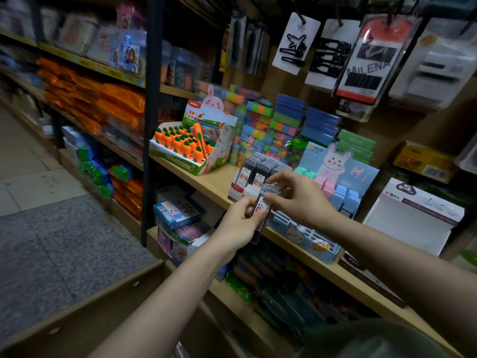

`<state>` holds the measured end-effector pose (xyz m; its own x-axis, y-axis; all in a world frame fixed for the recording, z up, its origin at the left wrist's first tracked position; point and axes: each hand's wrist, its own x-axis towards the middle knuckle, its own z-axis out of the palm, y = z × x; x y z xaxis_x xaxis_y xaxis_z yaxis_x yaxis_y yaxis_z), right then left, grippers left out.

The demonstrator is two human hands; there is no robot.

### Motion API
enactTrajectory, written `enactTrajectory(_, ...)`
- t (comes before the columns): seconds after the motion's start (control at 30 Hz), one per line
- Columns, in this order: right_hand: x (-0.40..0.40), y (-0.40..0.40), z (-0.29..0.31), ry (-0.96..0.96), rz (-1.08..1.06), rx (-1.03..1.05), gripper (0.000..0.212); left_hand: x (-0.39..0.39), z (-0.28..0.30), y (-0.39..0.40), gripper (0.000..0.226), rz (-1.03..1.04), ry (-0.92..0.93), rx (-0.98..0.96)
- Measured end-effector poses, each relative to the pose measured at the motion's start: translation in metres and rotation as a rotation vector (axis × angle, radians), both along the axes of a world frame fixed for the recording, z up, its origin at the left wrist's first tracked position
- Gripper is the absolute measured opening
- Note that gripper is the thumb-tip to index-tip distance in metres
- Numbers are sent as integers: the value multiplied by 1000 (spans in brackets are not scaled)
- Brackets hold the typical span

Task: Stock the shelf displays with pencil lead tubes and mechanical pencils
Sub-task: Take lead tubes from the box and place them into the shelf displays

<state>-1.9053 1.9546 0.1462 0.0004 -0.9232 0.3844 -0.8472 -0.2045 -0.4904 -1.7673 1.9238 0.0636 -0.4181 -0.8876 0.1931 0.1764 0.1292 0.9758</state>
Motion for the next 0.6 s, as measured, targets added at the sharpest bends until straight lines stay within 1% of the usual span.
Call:
enactTrajectory(0.1,2,-11,9,-44,17,40,20,4,-4,-11,12,63,-11,-34)
enactTrajectory(0.2,-1,-27,34,-48,-35,-74,19,13,-12,-28,19,202,-2,-18)
enactTrajectory(0.23,-3,-33,45,-48,-65,-136,19,16,-15,-35,17,258,-47,-34)
enactTrajectory(0.3,-6,-46,62,-24,-122,-256,17,23,-22,-48,8,362,-263,-138)
enactTrajectory(0.33,-7,-53,67,-1,-140,-297,17,25,-26,-53,12,370,-348,-191)
enactTrajectory(0.37,-7,-61,70,16,-148,-316,17,25,-28,-56,19,348,-395,-223)
enactTrajectory(0.43,-6,-77,69,30,-142,-305,17,24,-30,-59,40,277,-446,-243)
enactTrajectory(0.47,-4,-84,66,39,-144,-294,17,23,-30,-59,47,238,-459,-249)
enactTrajectory(0.53,-1,-98,58,48,-156,-276,17,21,-29,-59,53,175,-470,-258)
enactTrajectory(0.6,3,-108,48,25,-156,-239,17,19,-29,-60,54,158,-459,-261)
